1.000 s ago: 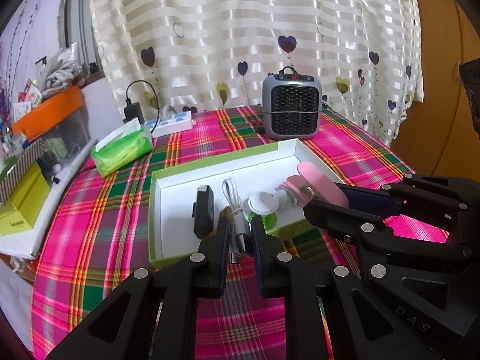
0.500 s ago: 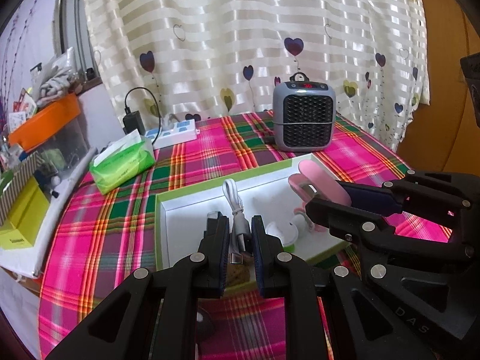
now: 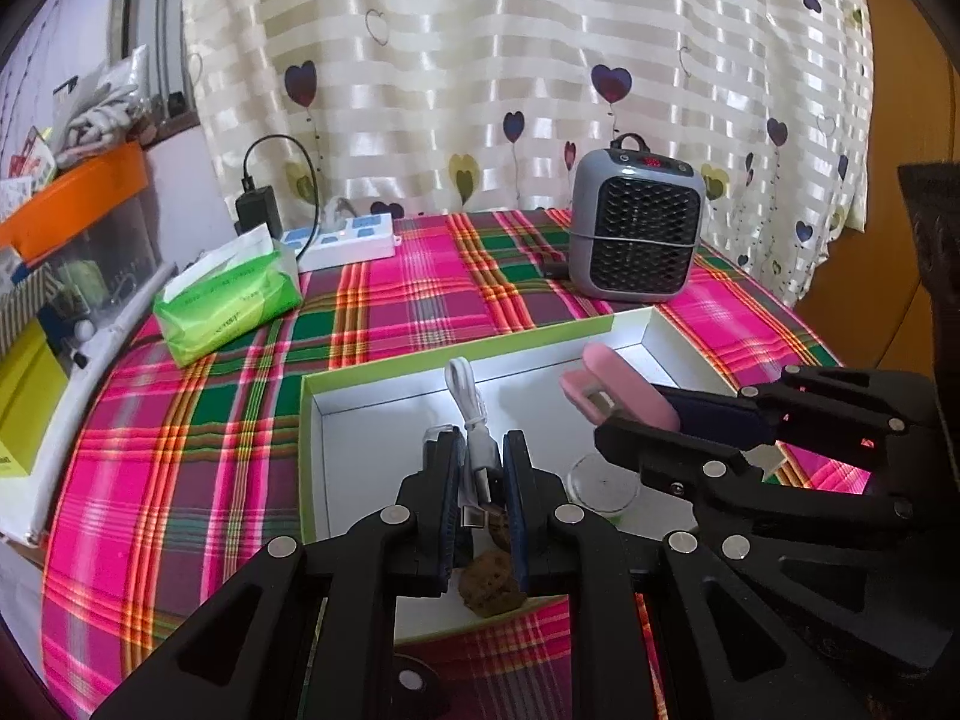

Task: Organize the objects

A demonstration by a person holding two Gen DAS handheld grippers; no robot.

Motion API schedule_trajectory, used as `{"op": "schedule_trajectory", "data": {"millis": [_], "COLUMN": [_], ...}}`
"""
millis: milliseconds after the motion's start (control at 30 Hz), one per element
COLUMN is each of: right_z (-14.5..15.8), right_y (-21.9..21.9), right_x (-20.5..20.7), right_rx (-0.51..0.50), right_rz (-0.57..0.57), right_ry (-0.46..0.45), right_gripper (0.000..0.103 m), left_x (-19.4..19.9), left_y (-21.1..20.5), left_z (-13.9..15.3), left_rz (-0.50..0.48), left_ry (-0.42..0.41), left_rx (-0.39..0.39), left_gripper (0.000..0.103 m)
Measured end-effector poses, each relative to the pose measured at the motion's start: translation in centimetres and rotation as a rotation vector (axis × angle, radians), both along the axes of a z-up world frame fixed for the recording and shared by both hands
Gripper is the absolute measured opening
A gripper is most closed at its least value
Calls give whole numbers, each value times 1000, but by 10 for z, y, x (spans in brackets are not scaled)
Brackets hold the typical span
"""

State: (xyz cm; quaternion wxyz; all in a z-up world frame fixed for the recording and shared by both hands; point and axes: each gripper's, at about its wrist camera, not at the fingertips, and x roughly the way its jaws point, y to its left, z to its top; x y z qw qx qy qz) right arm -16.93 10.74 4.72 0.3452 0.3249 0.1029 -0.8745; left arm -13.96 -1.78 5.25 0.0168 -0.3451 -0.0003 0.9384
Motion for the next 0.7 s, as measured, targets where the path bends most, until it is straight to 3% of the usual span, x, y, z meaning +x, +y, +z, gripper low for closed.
{"op": "schedule_trajectory", "data": {"millis": [267,700], "right_z": [-14,-24], "right_y": [10,8], "right_x": [-16,-25], "right_rx": [2,20], "right_rz": [-37,-51], "right_ry": [-43,-67], "right_gripper": [19,19], "left_x": [-7,-17], "left_y": [-14,-17], "left_z": [-10,-18], "left_rz": [4,-12], "left_ry": [-24,-39], "left_rx": [53,71], "left_gripper": [13,13]}}
